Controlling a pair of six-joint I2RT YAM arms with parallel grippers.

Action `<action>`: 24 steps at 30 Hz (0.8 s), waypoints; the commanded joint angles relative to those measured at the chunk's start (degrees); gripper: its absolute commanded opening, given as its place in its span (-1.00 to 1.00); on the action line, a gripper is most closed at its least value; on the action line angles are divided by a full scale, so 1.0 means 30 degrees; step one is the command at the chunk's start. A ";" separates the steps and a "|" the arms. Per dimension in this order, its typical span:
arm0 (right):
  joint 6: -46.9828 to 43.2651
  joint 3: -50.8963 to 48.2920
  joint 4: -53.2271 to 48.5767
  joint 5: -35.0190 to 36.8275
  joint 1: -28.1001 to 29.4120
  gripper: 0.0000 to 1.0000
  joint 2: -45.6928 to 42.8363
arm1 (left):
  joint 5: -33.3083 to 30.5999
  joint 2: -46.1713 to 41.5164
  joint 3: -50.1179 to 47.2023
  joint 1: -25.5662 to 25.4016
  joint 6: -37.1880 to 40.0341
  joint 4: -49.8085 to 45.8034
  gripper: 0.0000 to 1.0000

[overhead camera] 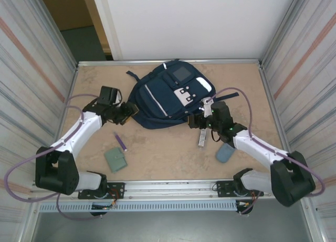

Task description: Pack the student bag

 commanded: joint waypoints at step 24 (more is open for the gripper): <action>-0.0263 0.6590 -0.8352 -0.3844 -0.3692 0.88 0.4291 | -0.3351 1.0265 0.7198 -0.2350 -0.1319 0.2530 -0.57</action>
